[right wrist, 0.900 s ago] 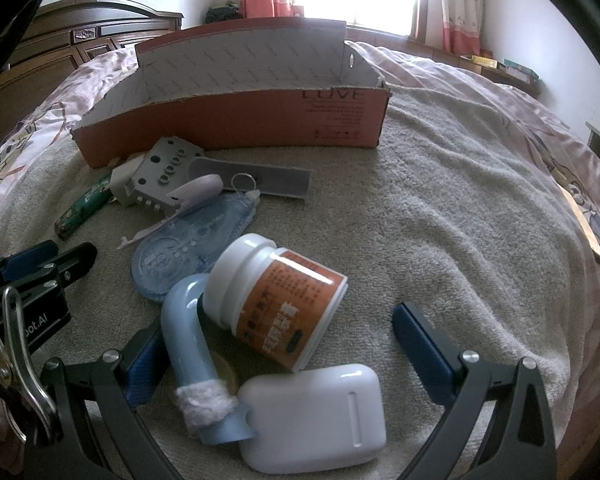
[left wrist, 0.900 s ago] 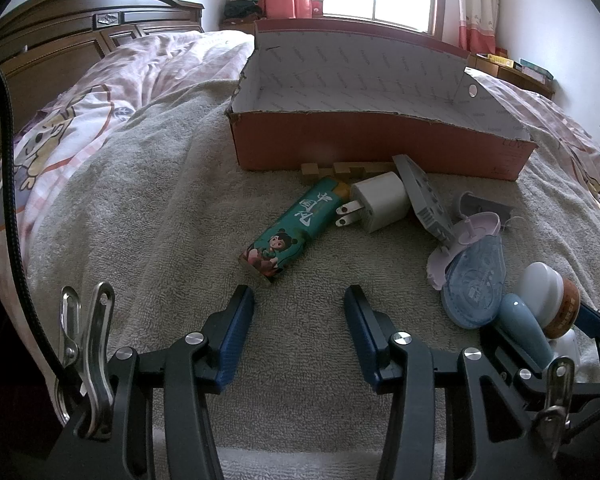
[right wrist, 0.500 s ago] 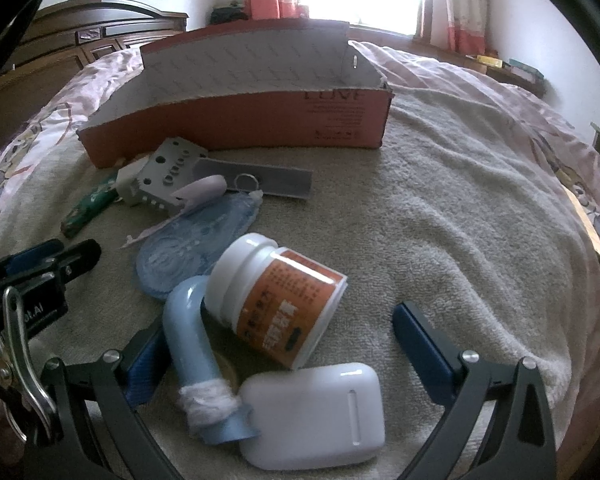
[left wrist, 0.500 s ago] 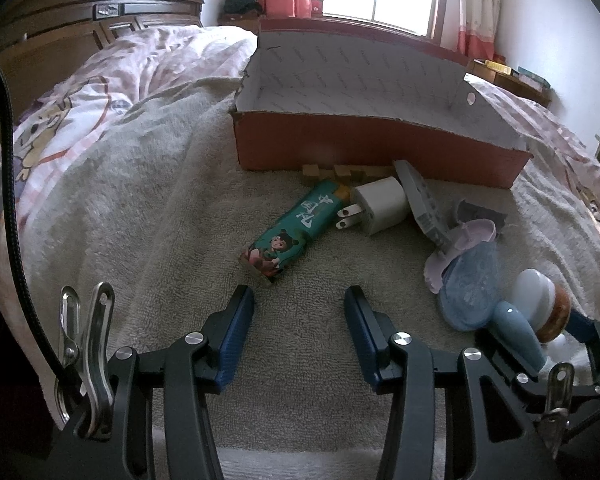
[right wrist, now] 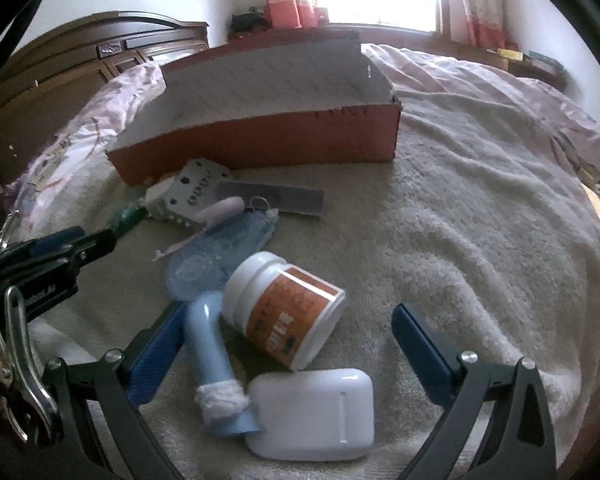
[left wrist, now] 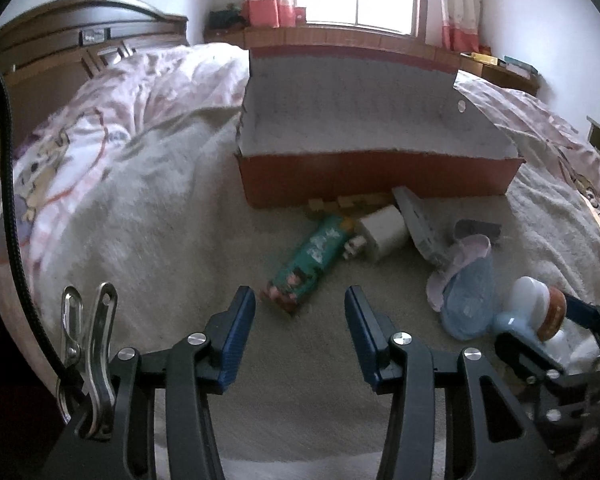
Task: Organize rigid objects
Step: 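Move the left gripper to the green lighter and the right gripper to the white jar, then grasp the green lighter with the left gripper while the right gripper grasps the white jar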
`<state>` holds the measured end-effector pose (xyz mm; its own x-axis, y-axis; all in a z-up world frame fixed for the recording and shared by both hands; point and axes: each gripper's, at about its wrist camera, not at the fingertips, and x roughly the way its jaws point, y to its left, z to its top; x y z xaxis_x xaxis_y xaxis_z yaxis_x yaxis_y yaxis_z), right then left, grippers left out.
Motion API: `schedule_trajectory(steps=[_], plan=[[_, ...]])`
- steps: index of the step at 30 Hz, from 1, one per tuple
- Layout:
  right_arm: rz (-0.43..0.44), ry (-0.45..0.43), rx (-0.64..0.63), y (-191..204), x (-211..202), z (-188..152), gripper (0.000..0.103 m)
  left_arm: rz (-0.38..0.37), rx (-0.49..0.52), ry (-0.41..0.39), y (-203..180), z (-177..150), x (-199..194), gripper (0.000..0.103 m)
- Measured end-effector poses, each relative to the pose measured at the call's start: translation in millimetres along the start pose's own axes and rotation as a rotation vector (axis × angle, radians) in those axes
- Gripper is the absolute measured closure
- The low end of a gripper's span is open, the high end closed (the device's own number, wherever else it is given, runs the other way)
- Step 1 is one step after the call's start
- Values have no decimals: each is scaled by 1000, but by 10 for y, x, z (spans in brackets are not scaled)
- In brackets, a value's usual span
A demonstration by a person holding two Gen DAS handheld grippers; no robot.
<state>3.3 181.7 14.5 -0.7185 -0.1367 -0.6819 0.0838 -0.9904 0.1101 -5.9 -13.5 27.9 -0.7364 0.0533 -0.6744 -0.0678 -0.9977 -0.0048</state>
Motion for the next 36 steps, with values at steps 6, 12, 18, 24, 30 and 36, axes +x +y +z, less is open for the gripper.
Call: schedule_trajectory(steps=[6, 12, 18, 24, 30, 36], plan=[[67, -4, 6, -22, -48, 32, 1, 0, 74, 3, 1, 79, 89, 54], [87, -13, 6, -45, -120, 62, 1, -30, 117, 26, -92, 104, 246, 54], [79, -13, 14, -119, -180, 85, 1, -46, 145, 28, -160, 139, 328, 72], [78, 3, 36, -189, -183, 78, 2, -64, 151, 27, -160, 92, 284, 79], [82, 23, 39, -235, -149, 62, 8, -67, 84, 48, -28, 11, 175, 79], [103, 62, 36, -220, -52, 22, 24, -65, 49, 73, 60, -96, 135, 79]])
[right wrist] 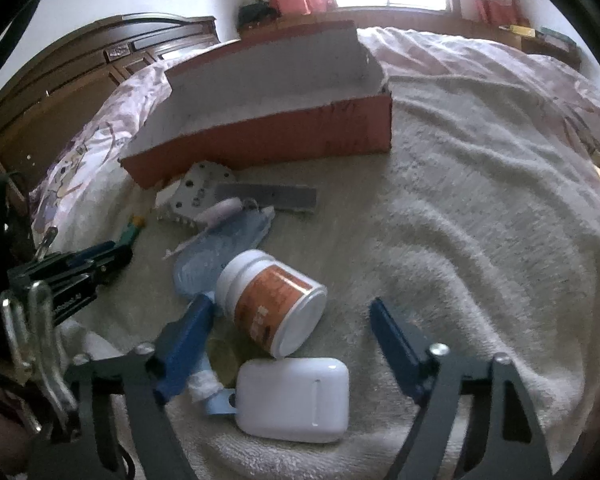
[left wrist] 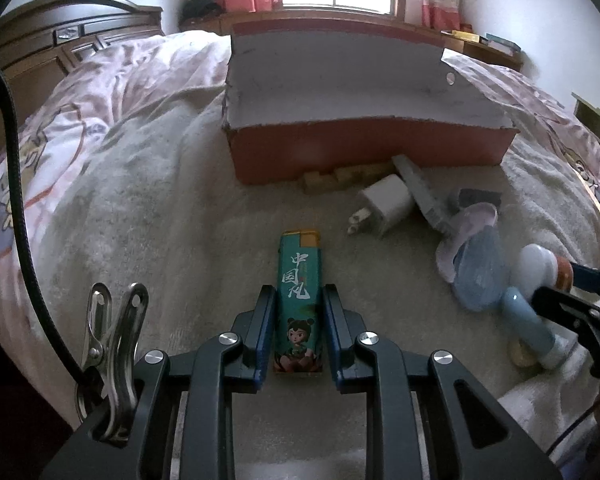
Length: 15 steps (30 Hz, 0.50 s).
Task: Organize rigid objects
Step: 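Grasp the green lighter with the left gripper while the right gripper grasps the white jar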
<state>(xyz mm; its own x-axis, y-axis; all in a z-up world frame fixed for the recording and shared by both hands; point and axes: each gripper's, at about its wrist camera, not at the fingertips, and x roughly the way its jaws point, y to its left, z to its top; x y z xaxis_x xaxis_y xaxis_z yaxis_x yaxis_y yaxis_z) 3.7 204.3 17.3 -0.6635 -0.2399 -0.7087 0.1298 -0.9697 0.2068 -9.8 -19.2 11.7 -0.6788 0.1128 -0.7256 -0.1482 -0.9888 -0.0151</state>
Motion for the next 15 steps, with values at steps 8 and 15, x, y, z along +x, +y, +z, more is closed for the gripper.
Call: schedule_trajectory(steps=[8, 15], plan=[[1, 0, -13, 35, 51, 6, 31, 15, 20, 1, -44, 24, 46, 79], [10, -2, -21, 72, 64, 52, 44, 6, 15, -1, -25, 42, 60, 79]])
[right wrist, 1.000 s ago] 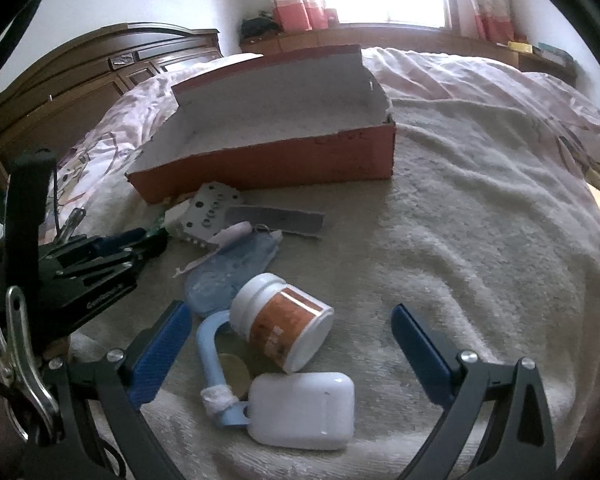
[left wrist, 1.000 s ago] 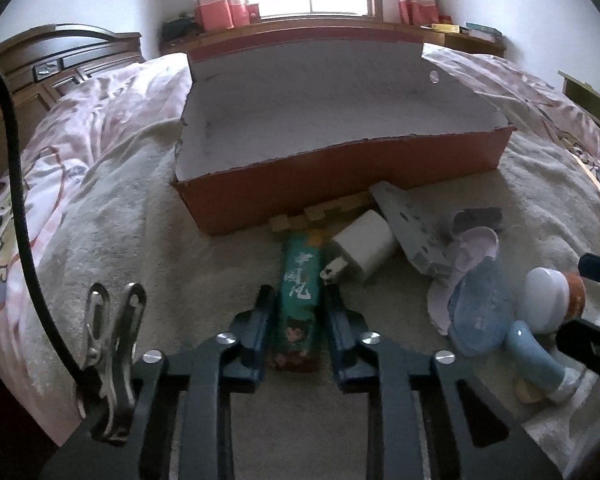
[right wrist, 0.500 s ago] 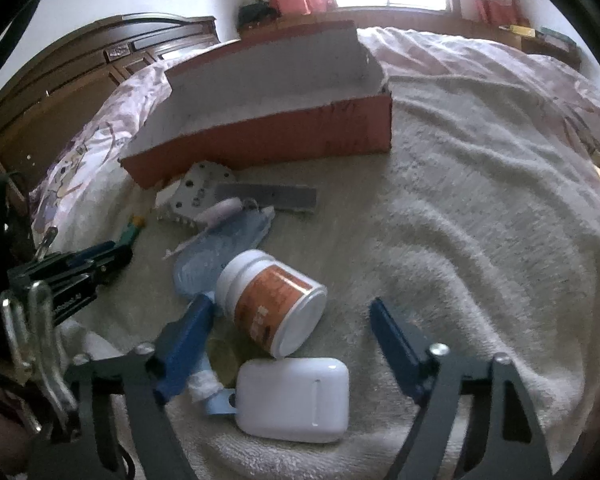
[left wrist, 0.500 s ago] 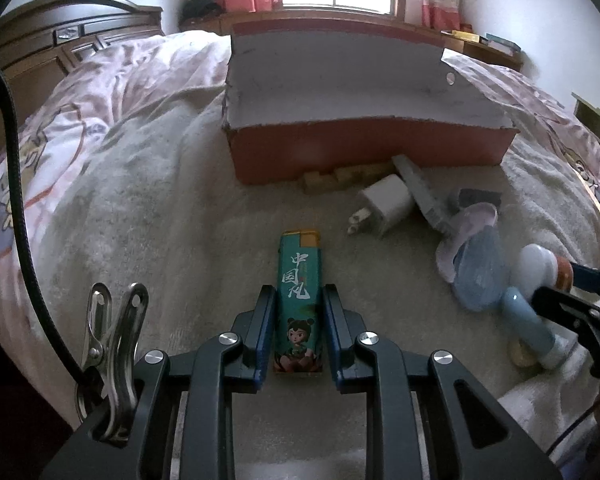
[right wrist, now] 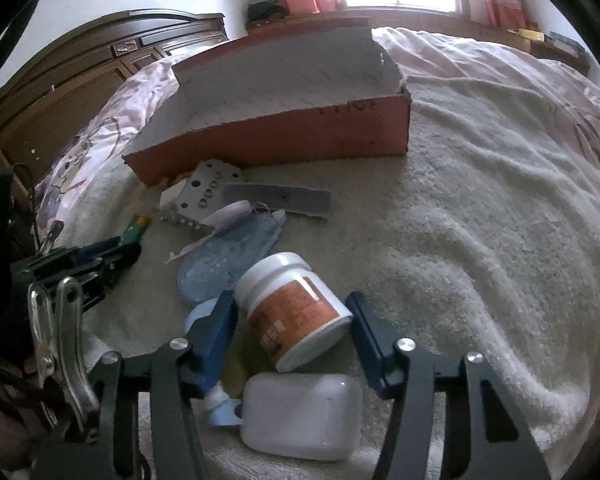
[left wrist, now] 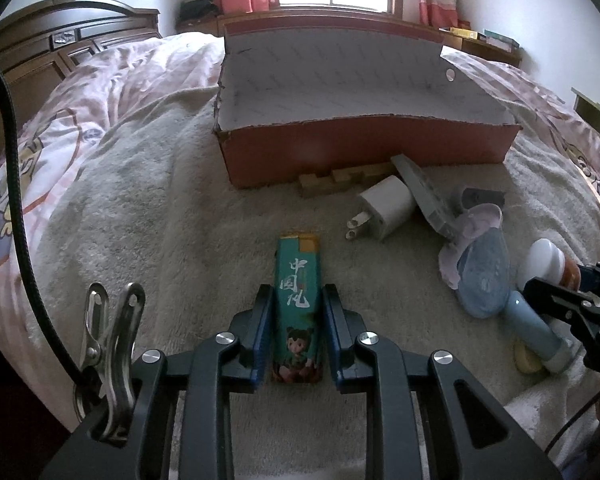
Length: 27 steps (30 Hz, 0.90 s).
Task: Organize rigid objects
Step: 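Grasp the green lighter with the left gripper while the right gripper grasps the white jar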
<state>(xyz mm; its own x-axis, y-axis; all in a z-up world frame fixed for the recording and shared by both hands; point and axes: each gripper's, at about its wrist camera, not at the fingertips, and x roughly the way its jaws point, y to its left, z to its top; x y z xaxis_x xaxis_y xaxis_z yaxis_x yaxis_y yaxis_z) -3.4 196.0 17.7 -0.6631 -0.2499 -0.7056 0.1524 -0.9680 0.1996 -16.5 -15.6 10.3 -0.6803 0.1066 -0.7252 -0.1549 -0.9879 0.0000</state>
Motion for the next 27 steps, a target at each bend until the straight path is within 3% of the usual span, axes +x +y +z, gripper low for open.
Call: schedule_trajectory(steps=[9, 19, 27], plan=[[47, -41, 23, -21, -101, 92, 44, -36, -18, -29, 13, 48, -150, 79], [71, -91, 17, 12, -220, 263, 44, -81, 8, -122, -93, 379, -431, 79], [72, -117, -4, 35, -259, 433, 44, -88, 15, -151, -136, 618, -451, 79]])
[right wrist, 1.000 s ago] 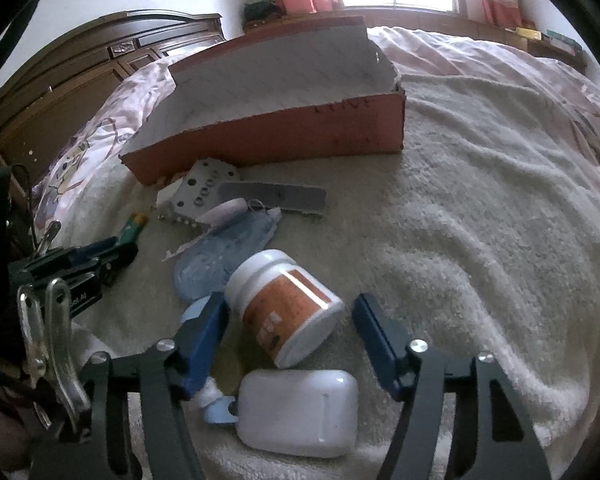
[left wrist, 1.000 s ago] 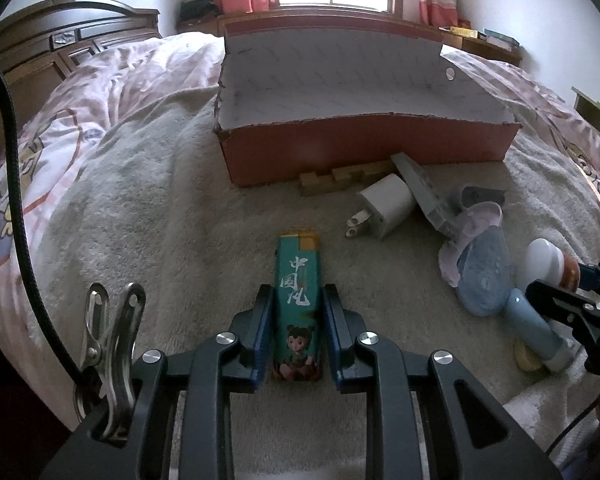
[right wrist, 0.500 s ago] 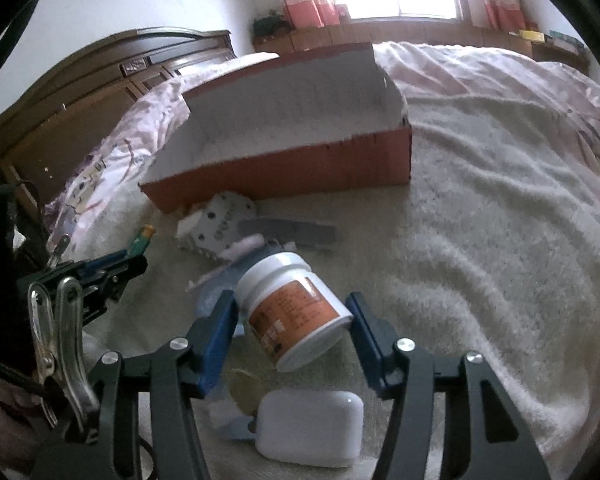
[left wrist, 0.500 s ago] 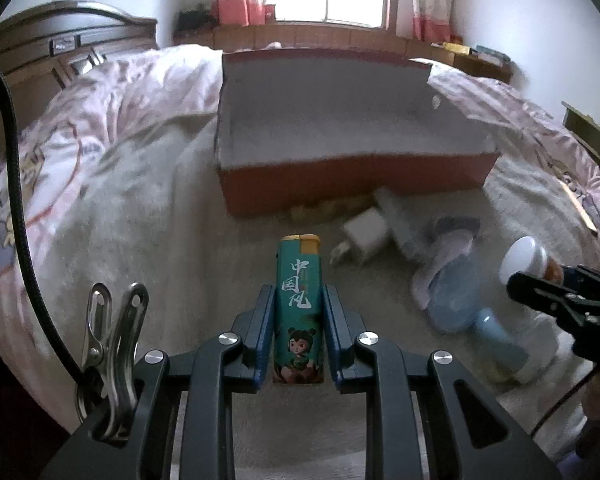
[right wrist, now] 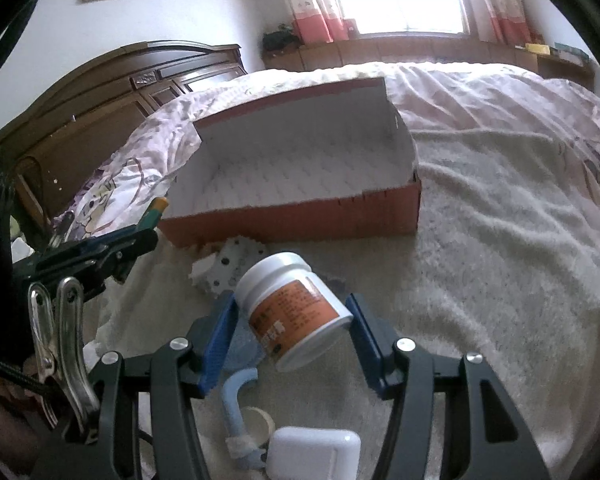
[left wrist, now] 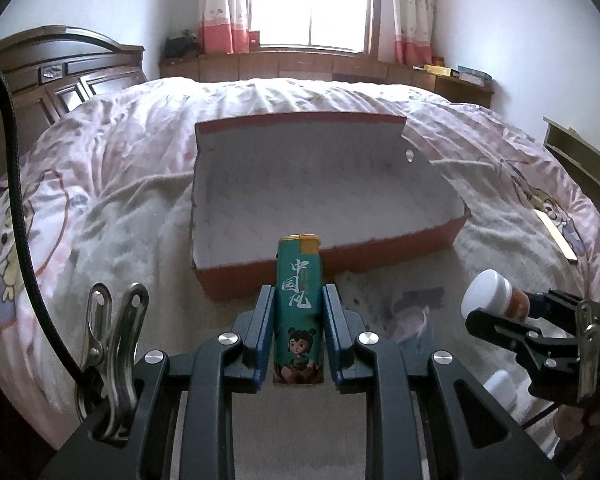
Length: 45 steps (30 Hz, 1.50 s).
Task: Organize rigid objects
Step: 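Grasp the green lighter with the left gripper while the right gripper grasps the white jar, then carry the lighter and jar into the box and open both grippers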
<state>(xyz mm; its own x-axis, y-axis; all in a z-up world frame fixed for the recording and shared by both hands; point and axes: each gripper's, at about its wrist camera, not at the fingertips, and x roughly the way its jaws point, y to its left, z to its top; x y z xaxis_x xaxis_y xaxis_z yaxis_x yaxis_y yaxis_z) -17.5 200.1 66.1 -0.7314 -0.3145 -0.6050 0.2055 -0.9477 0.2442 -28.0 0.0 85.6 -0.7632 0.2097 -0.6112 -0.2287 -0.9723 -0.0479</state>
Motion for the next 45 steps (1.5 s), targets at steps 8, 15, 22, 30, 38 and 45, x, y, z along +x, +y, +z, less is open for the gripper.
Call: schedule_trajectory(steps=[8, 15, 22, 30, 38, 45], plan=[[-4, -25, -26, 11, 31, 221, 44, 10, 14, -24, -26, 199, 65, 79], [-11, -46, -46, -11, 113, 473, 44, 13, 15, -42, -12, 371, 139, 79], [-17, -63, -47, -59, 234, 686, 44, 15, 11, -42, 10, 498, 283, 79], [-23, -59, -48, -85, 394, 796, 44, 7, 3, -21, 0, 549, 492, 79], [-36, -57, -40, -163, 547, 902, 44, 8, 4, -13, 15, 572, 622, 79], [-65, -41, -56, -173, 691, 916, 44, 10, 13, 16, 15, 546, 810, 79]])
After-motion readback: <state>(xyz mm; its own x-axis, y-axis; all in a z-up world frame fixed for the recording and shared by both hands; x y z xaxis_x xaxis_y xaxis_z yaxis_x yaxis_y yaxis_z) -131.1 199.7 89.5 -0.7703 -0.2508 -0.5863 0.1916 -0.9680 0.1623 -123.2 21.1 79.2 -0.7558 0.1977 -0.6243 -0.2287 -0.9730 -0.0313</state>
